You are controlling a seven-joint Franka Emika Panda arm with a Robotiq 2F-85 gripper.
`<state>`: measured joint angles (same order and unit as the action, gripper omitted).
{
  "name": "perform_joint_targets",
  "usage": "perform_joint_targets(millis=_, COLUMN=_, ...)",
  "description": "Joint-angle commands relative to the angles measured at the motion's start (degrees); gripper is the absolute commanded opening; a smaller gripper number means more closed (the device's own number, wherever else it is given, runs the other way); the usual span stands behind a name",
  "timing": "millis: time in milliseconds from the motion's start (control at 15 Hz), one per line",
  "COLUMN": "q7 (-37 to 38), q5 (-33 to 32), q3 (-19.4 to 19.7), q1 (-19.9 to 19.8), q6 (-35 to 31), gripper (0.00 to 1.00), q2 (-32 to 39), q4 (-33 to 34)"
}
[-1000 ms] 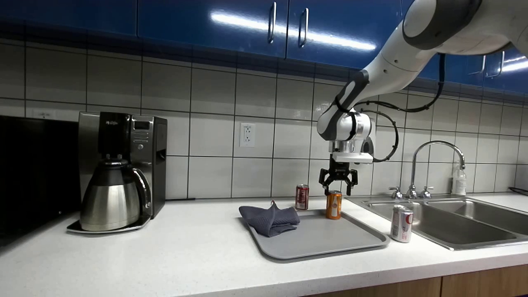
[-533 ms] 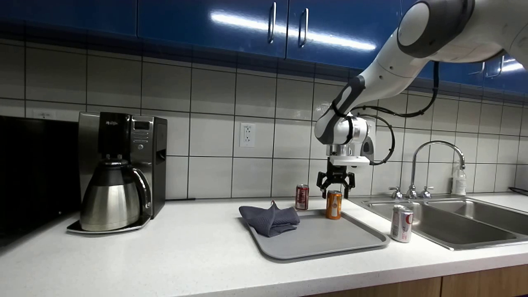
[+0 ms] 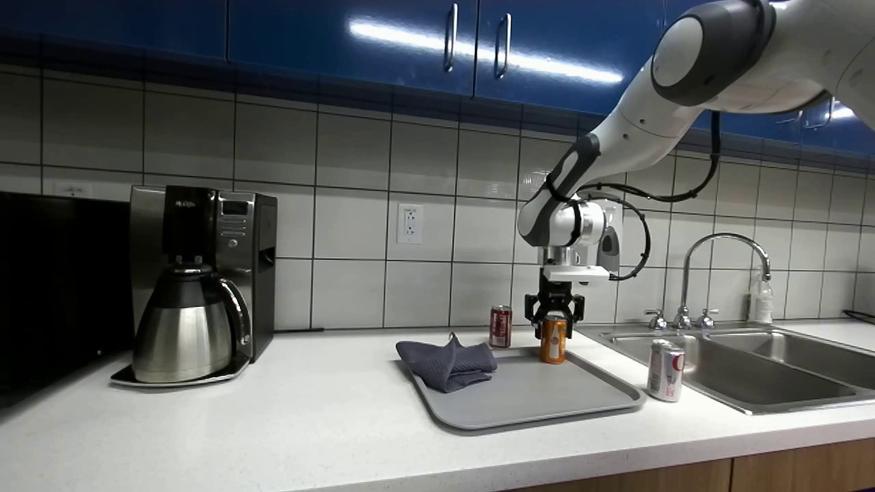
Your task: Pick up the silver coke can and put it on the kitchen counter, pick up the orange fanta can and put it on the kitchen counter
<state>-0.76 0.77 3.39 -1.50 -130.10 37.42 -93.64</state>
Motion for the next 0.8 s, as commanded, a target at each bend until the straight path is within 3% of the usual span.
perform_joint_targets(millis=0, q7=0.7, q5=-0.4, q3=-0.5, q1=-0.3, q6=2.2, gripper=0.51, q2=0.6, q4=2.3)
perform_joint_targets(millis=133, q7=0.5, q5=-0.6, q3=-0.5, q1=-0.3, q6=2.1, gripper=0.39, q2=0.4, q4=2.2)
perform_joint_targets(millis=733, q7=-0.8, q5=-0.2, q3=-0.1, q1=-2.0, q6=5.4, gripper=0.39, q2=-5.3, q4=-0.8)
